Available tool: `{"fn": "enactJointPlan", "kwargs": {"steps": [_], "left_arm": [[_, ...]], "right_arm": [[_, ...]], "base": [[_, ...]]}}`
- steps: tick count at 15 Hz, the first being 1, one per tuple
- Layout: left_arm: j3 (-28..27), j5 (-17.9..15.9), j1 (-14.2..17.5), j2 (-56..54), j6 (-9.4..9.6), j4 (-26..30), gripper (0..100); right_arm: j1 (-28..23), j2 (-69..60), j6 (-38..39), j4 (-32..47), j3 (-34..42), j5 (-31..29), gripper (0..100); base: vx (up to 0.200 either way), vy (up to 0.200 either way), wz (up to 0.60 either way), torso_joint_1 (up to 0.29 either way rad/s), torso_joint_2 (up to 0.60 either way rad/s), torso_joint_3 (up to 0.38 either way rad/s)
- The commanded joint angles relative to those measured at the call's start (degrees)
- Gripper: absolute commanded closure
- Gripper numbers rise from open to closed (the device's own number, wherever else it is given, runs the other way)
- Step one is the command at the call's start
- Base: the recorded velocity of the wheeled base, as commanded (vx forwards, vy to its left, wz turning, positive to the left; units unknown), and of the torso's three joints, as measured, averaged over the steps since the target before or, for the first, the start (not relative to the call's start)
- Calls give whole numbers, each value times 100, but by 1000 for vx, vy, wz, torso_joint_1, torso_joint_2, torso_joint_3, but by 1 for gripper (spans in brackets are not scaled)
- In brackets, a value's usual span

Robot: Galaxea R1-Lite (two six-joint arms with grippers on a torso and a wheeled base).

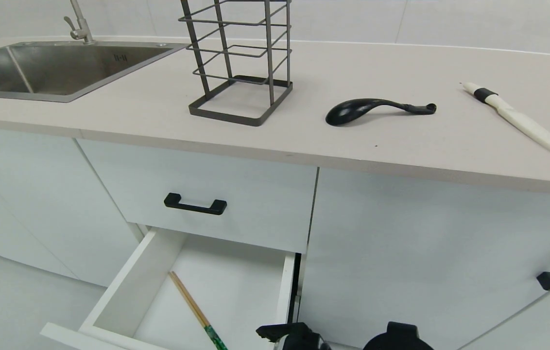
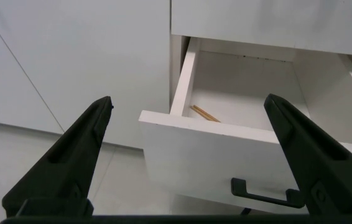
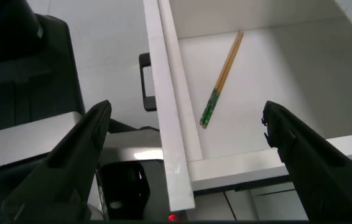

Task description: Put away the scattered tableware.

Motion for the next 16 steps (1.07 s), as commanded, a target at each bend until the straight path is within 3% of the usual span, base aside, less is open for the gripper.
{"fn": "enactJointPlan", "kwargs": {"steps": [1,5,9,10,12,16], "left_arm": [[1,0,1,9,-2,7,0],[1,0,1,9,-2,7,0],[1,0,1,9,-2,7,0],[1,0,1,9,-2,7,0],[1,0,1,9,-2,7,0],[1,0,1,9,-2,7,0]], "right_arm": [[47,96,-6,2,-53,-13,0],[214,-124,2,266,-598,-31,0],[399,-1091,2,2542,-1503,-49,0],[355,-1398,2,3606,-1978,-49,0],[100,-1600,-6,4467,-2400,-49,0],[-322,-1627,-59,4713,-2611,-49,0]], "base": [[0,0,0,232,-32,-105],[0,0,0,257,-311,-210],[0,0,0,194,-614,-191],[0,0,0,256,-491,-212],[0,0,0,158,-471,-220],[0,0,0,228,-486,-218]]}}
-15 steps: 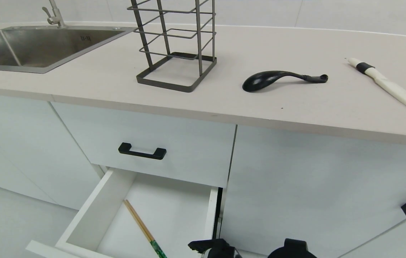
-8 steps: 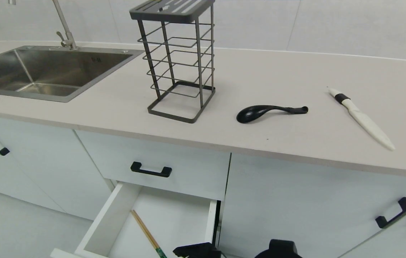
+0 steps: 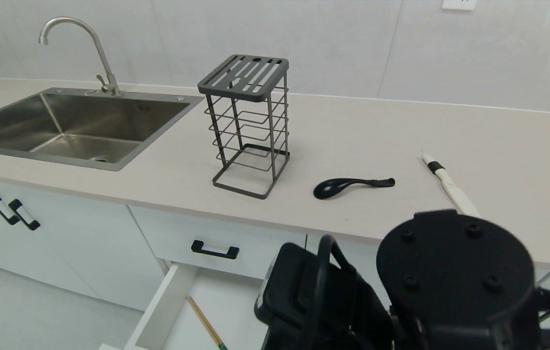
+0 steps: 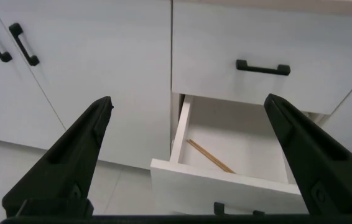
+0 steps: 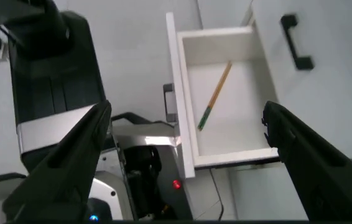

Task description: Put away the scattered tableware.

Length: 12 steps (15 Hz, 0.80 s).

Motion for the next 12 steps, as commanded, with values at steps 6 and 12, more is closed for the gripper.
{"fn": "enactJointPlan", "kwargs": {"steps": [6,12], "left_arm": [[1,0,6,9,-2,2,0],[1,0,6,9,-2,2,0]], "right_arm": [[-371,353,-285,49,-297,67,0],[-389,441,-268,234,-306,348,0]], "base": [[0,0,0,326,-508,-242],[0,0,0,233,-453,-215]]}}
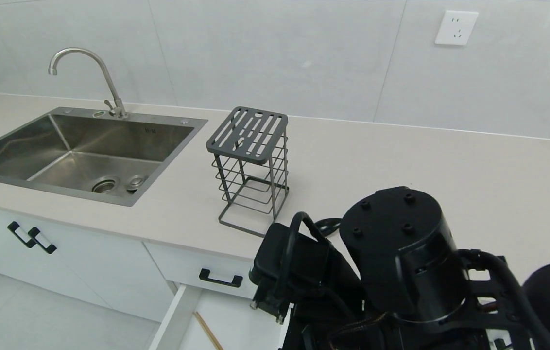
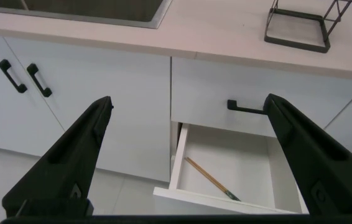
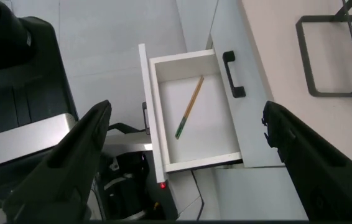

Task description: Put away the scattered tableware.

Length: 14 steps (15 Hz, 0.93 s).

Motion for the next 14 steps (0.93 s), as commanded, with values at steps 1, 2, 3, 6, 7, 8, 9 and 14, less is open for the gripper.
{"fn": "enactJointPlan", "kwargs": {"steps": [1,2,3,6,7,8,9,14], "left_arm": [[1,-1,1,9,-2,2,0],[1,-1,1,9,-2,2,0],[1,-1,1,9,-2,2,0],[1,-1,1,9,-2,2,0],[1,-1,1,9,-2,2,0],[1,-1,1,9,-2,2,0],[1,-1,1,9,-2,2,0],[1,-1,1,9,-2,2,0]], "right_arm": [[2,25,13,242,0,180,0],[2,25,22,515,-53,355,0],[-6,17,31,735,-149,470,0],[-569,-1,-593,2949,-1301,760,0],[-666,-45,-637,3318,-1310,725,0],[-736,-106,-646,3310,-1143,716,0],[-929,-194,-663,3108,-756,584,0],[-1659,-528,-523,638,826,136,0]], "base": [[0,0,0,56,-105,-51],[0,0,0,36,-61,-36],[0,0,0,0,0,0],[0,0,0,0,0,0],[0,0,0,0,0,0],[0,0,0,0,0,0],[0,0,0,0,0,0],[0,0,0,0,0,0]]}}
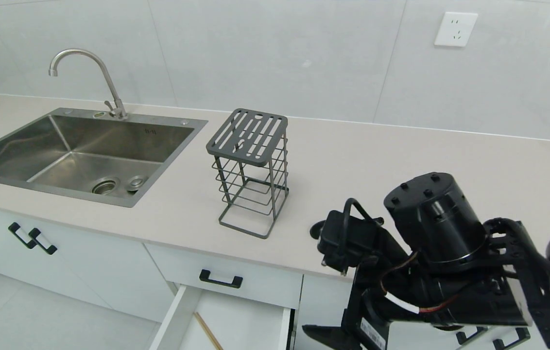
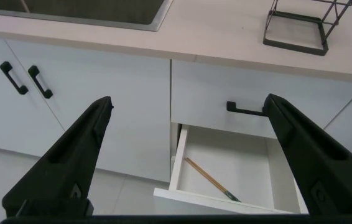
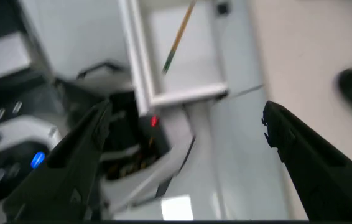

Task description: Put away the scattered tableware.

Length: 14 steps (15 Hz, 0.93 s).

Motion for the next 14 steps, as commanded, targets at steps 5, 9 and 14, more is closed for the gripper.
{"fn": "enactJointPlan", "kwargs": {"steps": [5,9,14], "left_arm": [[1,-1,4,9,-2,-1,0],[1,-1,4,9,-2,-1,0],[1,-1,4,9,-2,-1,0]], "right_arm": [[-1290,-133,18,-1559,692,15,0],[-1430,-36,18,-1577,675,24,0],[-1755,483,27,-2069,578,358,0]], "base": [[0,0,0,0,0,0],[0,0,0,0,0,0],[0,0,0,0,0,0]]}}
